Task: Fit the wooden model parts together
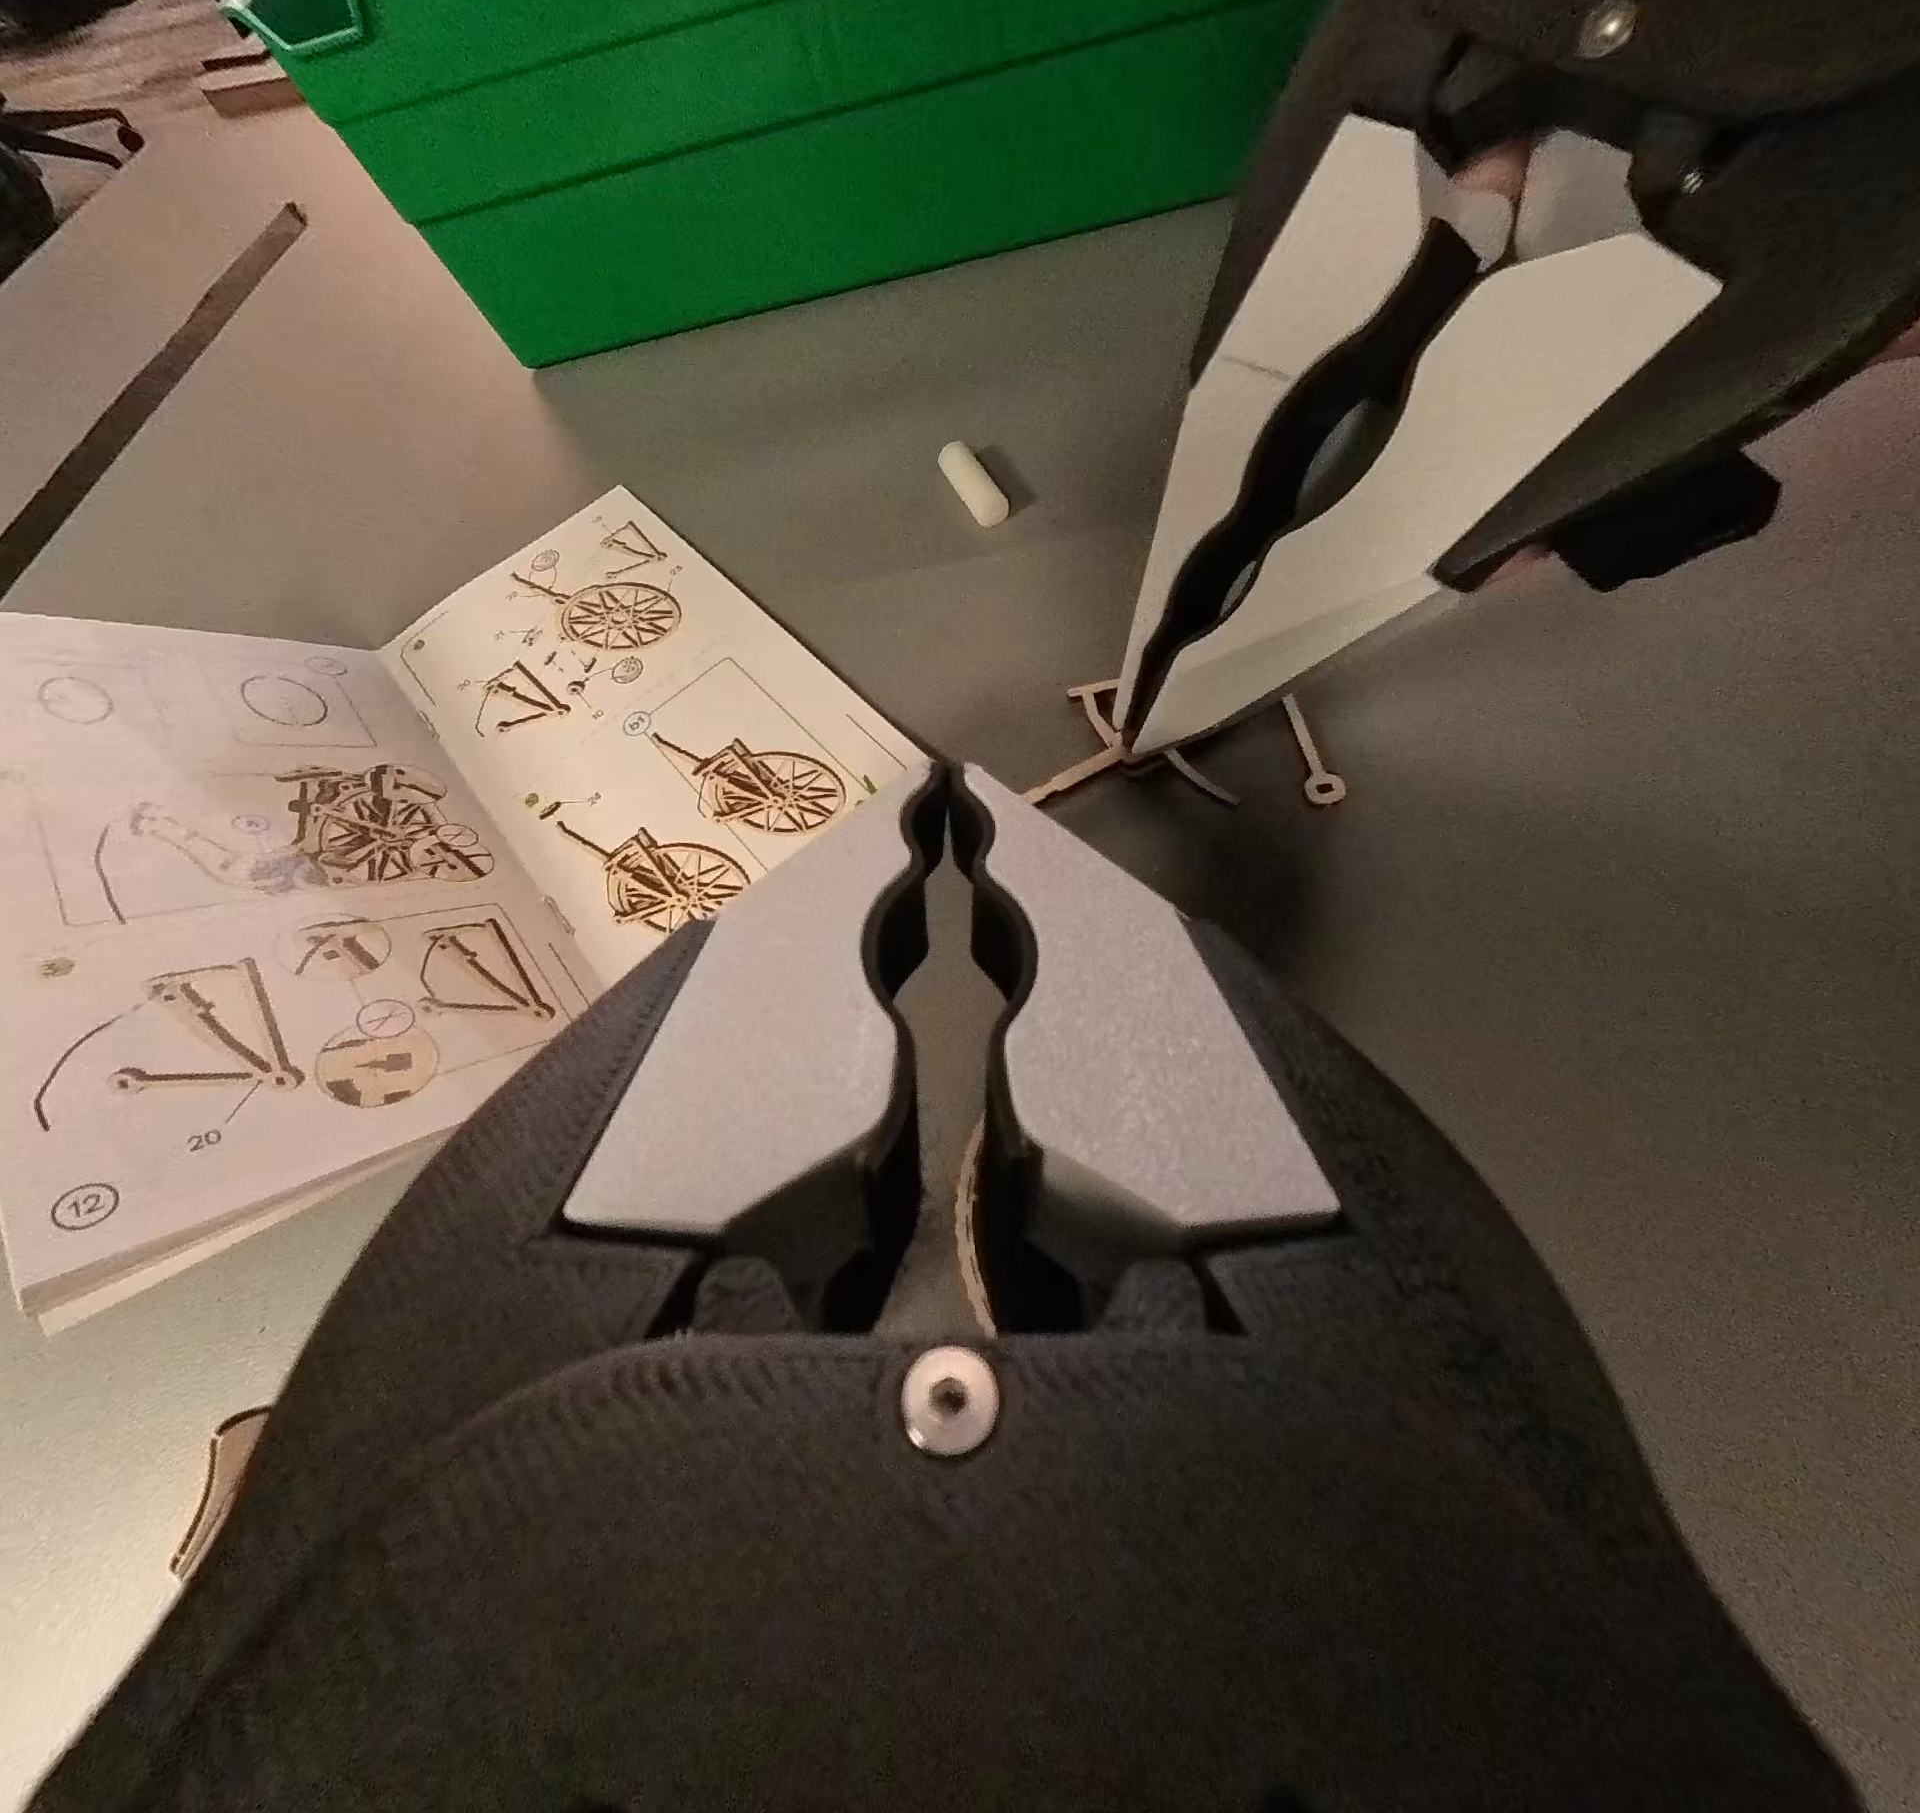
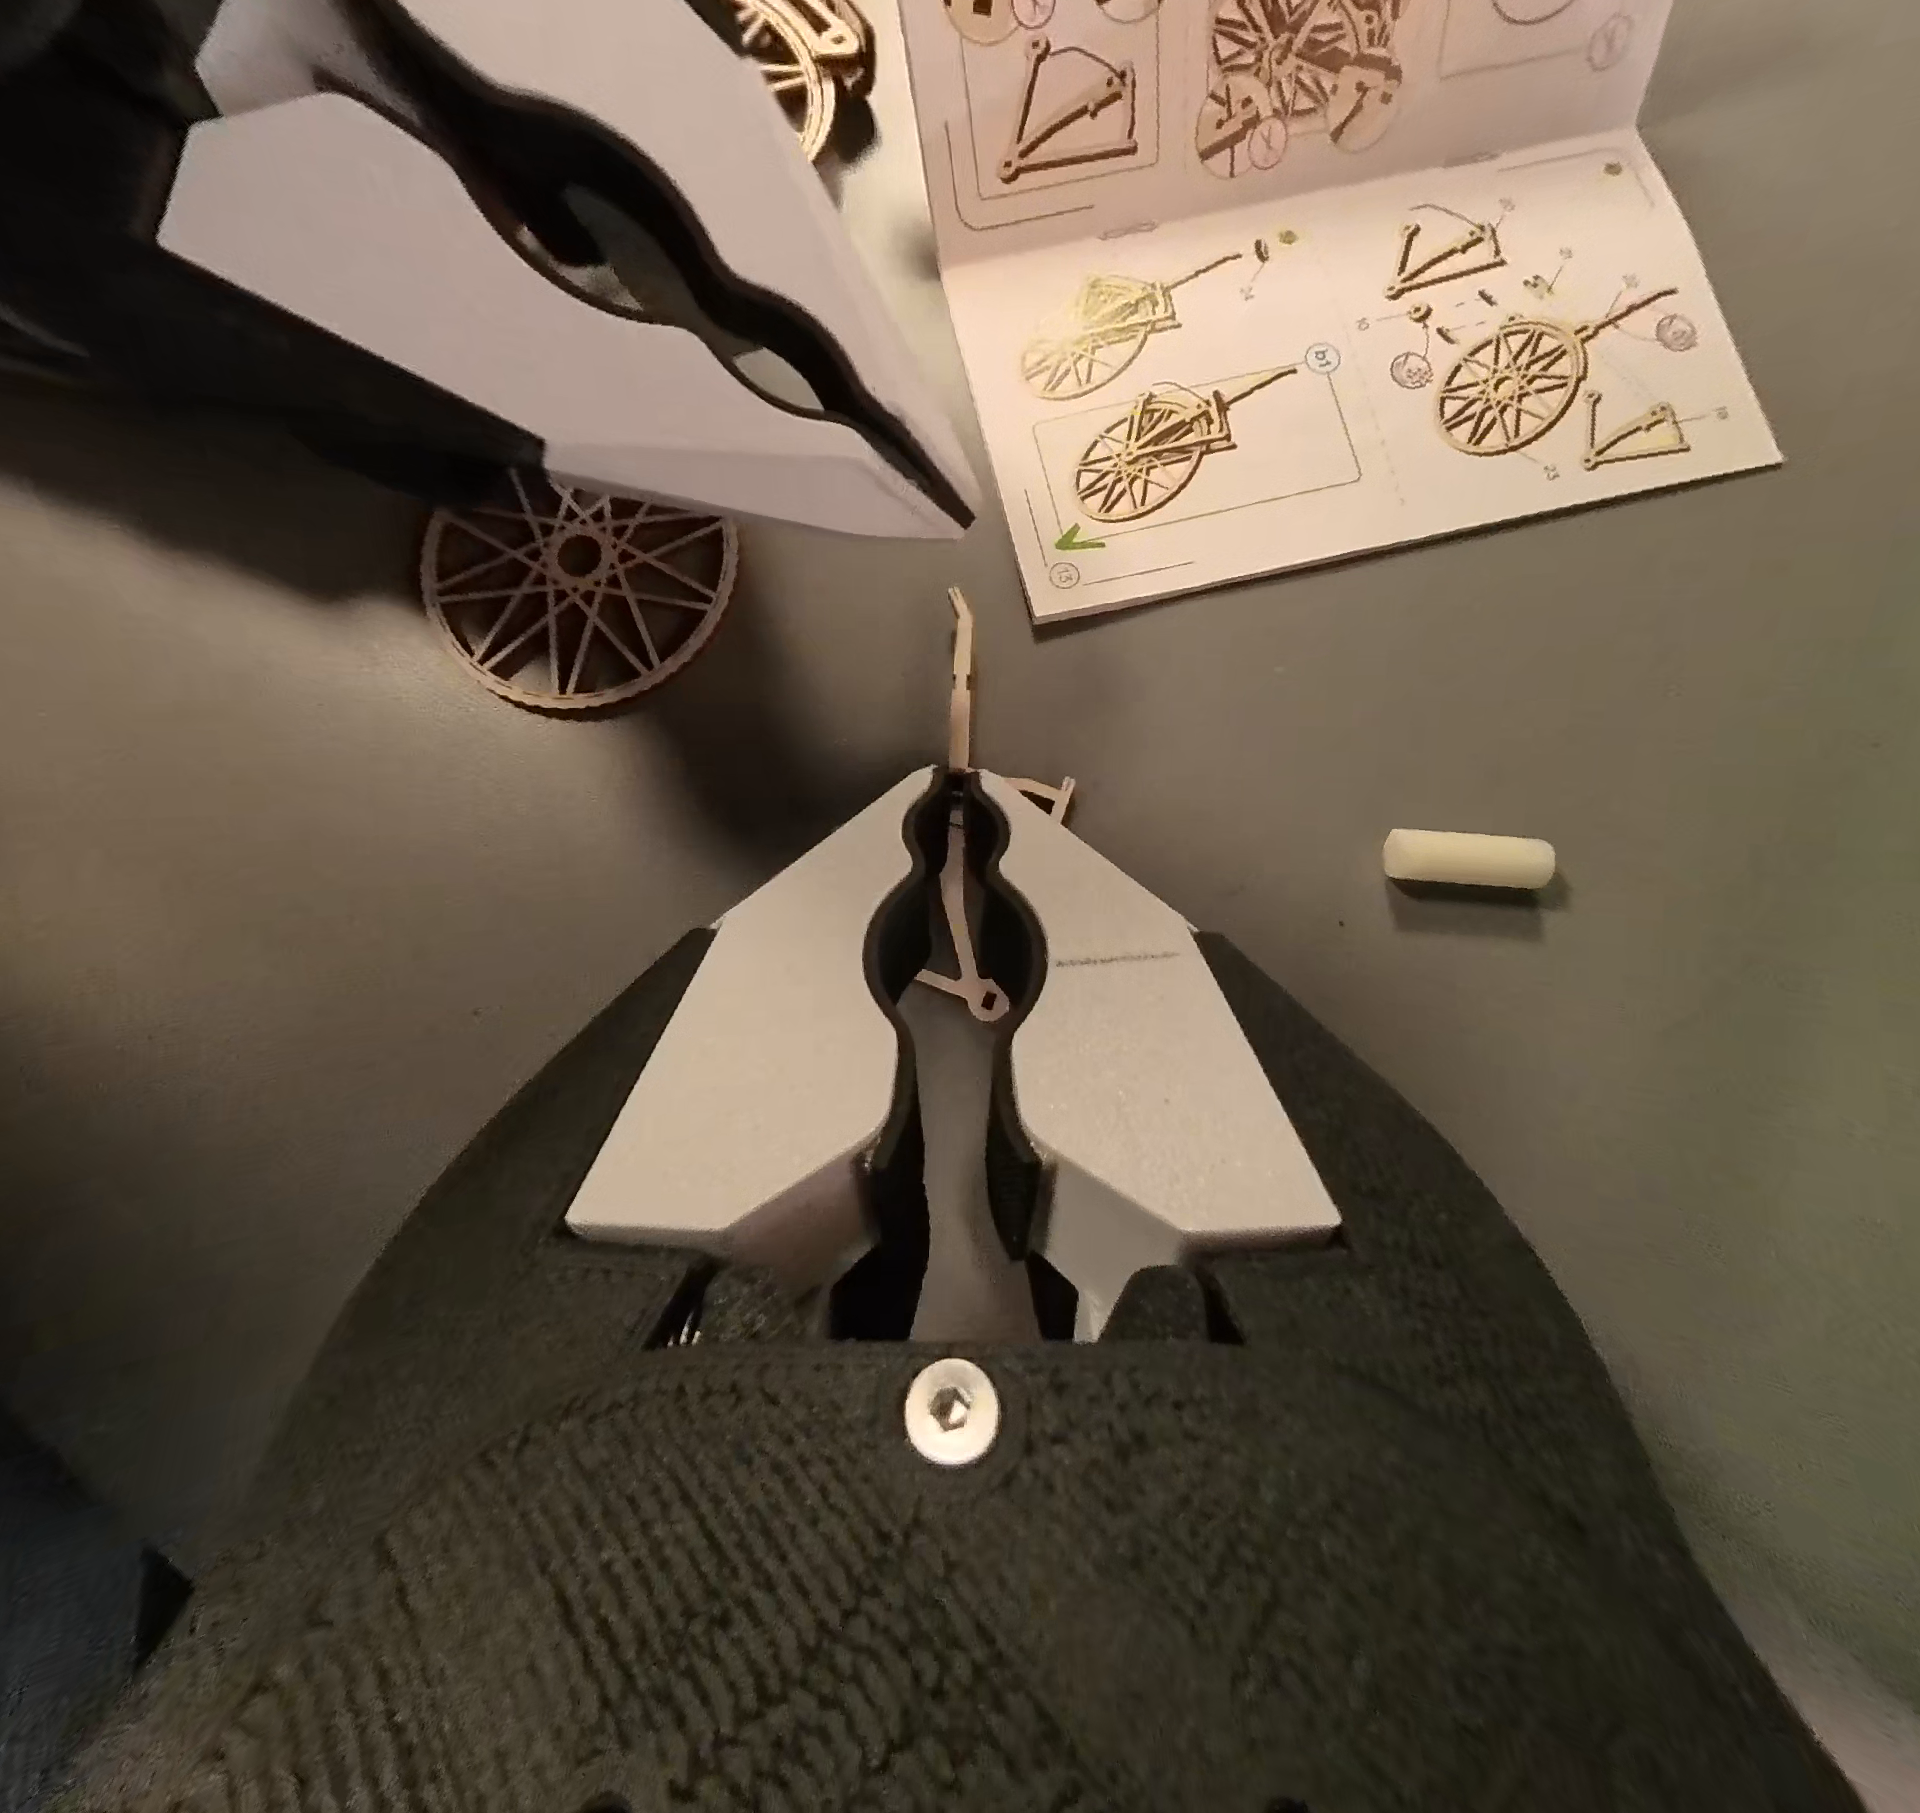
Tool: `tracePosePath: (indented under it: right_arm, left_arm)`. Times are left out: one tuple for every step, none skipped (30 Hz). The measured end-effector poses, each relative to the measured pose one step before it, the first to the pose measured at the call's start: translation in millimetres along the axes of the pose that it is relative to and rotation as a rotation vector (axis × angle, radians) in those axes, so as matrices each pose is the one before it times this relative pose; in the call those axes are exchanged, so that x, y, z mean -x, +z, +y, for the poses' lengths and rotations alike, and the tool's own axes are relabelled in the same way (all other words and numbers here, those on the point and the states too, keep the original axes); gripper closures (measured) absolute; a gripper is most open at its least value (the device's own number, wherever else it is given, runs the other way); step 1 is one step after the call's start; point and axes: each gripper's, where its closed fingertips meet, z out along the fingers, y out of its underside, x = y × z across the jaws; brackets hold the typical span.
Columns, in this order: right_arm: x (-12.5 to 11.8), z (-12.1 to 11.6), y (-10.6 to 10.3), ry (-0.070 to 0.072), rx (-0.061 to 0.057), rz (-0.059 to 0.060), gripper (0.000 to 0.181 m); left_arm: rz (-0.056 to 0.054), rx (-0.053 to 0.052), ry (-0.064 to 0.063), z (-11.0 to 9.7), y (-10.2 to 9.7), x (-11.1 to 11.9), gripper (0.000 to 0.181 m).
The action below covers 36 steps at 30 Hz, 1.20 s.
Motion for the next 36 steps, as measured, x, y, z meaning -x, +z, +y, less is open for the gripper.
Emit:
tracePosePath:
  right_arm:
    - [0.01,-0.11,-0.01,0.0037,-0.006,-0.0072,0.181]
    - [0.0,0.16,0.06,-0.0057,-0.0008,-0.0045,0.181]
    - [0.2,0.26,0.01,-0.0215,0.0081,0.0003,0.181]
    - [0.2,0.27,0.12,-0.0343,0.0161,0.0011,0.181]
    - [0.34,0.34,0.22,-0.0288,0.0211,-0.0037,0.181]
    - [0.21,0.38,0.11,-0.0239,0.0233,-0.0105,0.181]
    - [0.22,0.34,0.25,-0.0122,0.0236,-0.0138,0.181]
    - [0.11,0.2,0.28,-0.0093,0.0207,-0.0128,0.181]
    - [0.17,0.39,0.08,-0.0045,0.0178,-0.0107,0.181]
    - [0.03,0.24,0.24,-0.0043,0.0134,-0.007,0.181]
    - [0.08,0.18,0.12,-0.0044,0.0094,-0.001,0.181]
    - [-0.09,0.09,0.04,-0.0041,0.0048,0.0027,0.181]
    - [0.03,0.15,0.01,0.002,0.0006,0.0054,0.181]
    - [0.02,0.06,0.06,-0.0014,-0.0034,0.0081,0.181]
    - [-0.07,0.12,0.06,-0.0018,-0.0059,0.0078,0.181]
    - [0.09,-0.04,-0.04,0.0022,-0.0053,0.005,0.181]
    - [-0.06,-0.1,0.05,0.0063,-0.0059,0.0005,0.181]
    - [-0.04,-0.14,-0.04,0.0112,-0.0076,-0.0047,0.181]
    - [-0.06,-0.16,-0.02,0.0092,-0.0099,-0.004,0.181]
    - [0.02,-0.07,0.01,0.003,-0.0124,0.0011,0.181]
    - [0.09,-0.09,-0.05,0.0011,-0.0131,0.0016,0.181]
    - [-0.04,-0.05,-0.05,0.0028,-0.0121,-0.0007,0.181]
    - [0.01,-0.12,-0.05,-0.002,-0.0097,-0.0015,0.181]
    - [0.08,-0.07,-0.03,0.0006,-0.0084,-0.0053,0.181]
    - [0.06,-0.11,0.02,0.0027,-0.0082,-0.0113,0.181]
    - [0.08,-0.11,-0.09,0.0023,-0.007,-0.0147,0.181]
    - [0.1,-0.17,-0.06,-0.0059,-0.004,-0.0135,0.181]
    - [0.1,0.03,0.02,-0.0155,-0.0016,-0.0119,0.181]
    - [0.12,-0.11,-0.01,-0.0151,0.0006,-0.0111,0.181]
    - [0.22,-0.05,0.0,-0.019,0.0017,-0.0103,0.181]
    - [0.15,-0.13,0.04,-0.0122,0.0012,-0.009,0.181]
    - [0.08,-0.09,0.03,-0.0103,-0.0011,-0.0062,0.181]
    - [0.01,-0.2,0.02,0.0005,-0.0031,-0.0041,0.181]
    - [0.05,-0.13,-0.04,0.0038,-0.0056,-0.0006,0.181]
    - [0.01,-0.16,-0.03,-0.0031,-0.0084,0.0039,0.181]
    - [-0.05,-0.2,-0.09,-0.0024,-0.0095,0.0063,0.181]
  left_arm:
    - [0.0013,0.0006,-0.0002,0.13,0.11,-0.13,0.181]
    - [0.0007,0.0005,0.0004,0.1,0.07,-0.2,0.181]
    - [0.0004,0.0007,0.0007,0.08,0.17,-0.07,0.181]
    - [0.0007,0.0013,0.0009,0.16,0.07,-0.28,0.181]
    - [0.0009,0.0007,0.0006,0.08,0.17,-0.14,0.181]
    - [0.0012,-0.0003,0.0,0.05,0.07,-0.19,0.181]
    - [0.0017,0.0001,-0.0011,0.02,0.02,-0.22,0.181]
    - [0.0018,-0.0005,-0.0027,-0.09,0.02,0.07,0.181]
    - [0.0015,-0.001,-0.0043,-0.06,-0.08,0.15,0.181]
    - [0.0027,-0.0016,-0.0054,-0.12,-0.18,0.24,0.181]
    - [0.0026,-0.0017,-0.0067,-0.19,-0.07,0.24,0.181]
    - [0.0031,-0.0011,-0.0068,-0.11,-0.07,0.36,0.181]
    - [0.0031,-0.0005,-0.007,0.14,-0.02,0.32,0.181]
    - [0.0034,-0.0008,-0.0062,-0.14,-0.06,0.15,0.181]
    - [0.0035,-0.0014,-0.0039,-0.04,-0.02,-0.11,0.181]
    - [0.0096,-0.0029,0.0011,-0.48,-0.07,-1.2,0.181]
    - [0.0241,-0.0081,0.0109,-1.17,-0.2,-3.58,0.181]
    - [0.0336,-0.012,0.0236,-1.8,-0.38,-4.98,0.181]
    - [0.0298,-0.0093,0.0356,-1.5,-0.59,-4.33,0.181]
    - [0.0225,0.0011,0.0418,-0.1,-0.39,-3.19,0.175]
    - [0.0181,0.0139,0.0437,1.36,0.16,-2.41,0.166]
    - [0.0177,0.0224,0.0465,2.16,0.85,-2.47,0.16]
    - [0.0179,0.0235,0.0484,2.35,1.44,-2.57,0.157]
    - [0.0349,0.0239,0.0488,2.43,2.25,-4.69,0.157]
    - [0.0298,0.0186,0.0322,1.83,2.91,-3.04,0.158]
    - [0.0202,0.0137,0.009,1.12,3.39,-0.41,0.159]
    - [0.0355,0.0145,-0.0068,1.3,3.49,-1.72,0.159]
    - [0.0386,0.0118,-0.0127,1.55,2.94,-1.62,0.159]
    - [0.0191,0.0145,-0.0175,2.43,2.2,1.73,0.159]
    - [0.0316,0.0069,-0.0163,0.86,1.08,-0.17,0.16]
    - [0.0272,0.0122,-0.0149,1.12,0.85,0.0,0.161]
    - [0.0216,0.0085,-0.0127,0.15,0.54,0.17,0.165]
    - [0.0198,0.0073,-0.0093,-0.22,0.87,-0.16,0.17]
    - [0.0124,0.0033,-0.0021,-0.81,1.14,0.25,0.171]
    - [0.0051,0.0028,0.0067,-0.47,0.91,0.7,0.173]
    - [0.0005,0.0056,0.0075,-0.26,0.59,1.23,0.175]
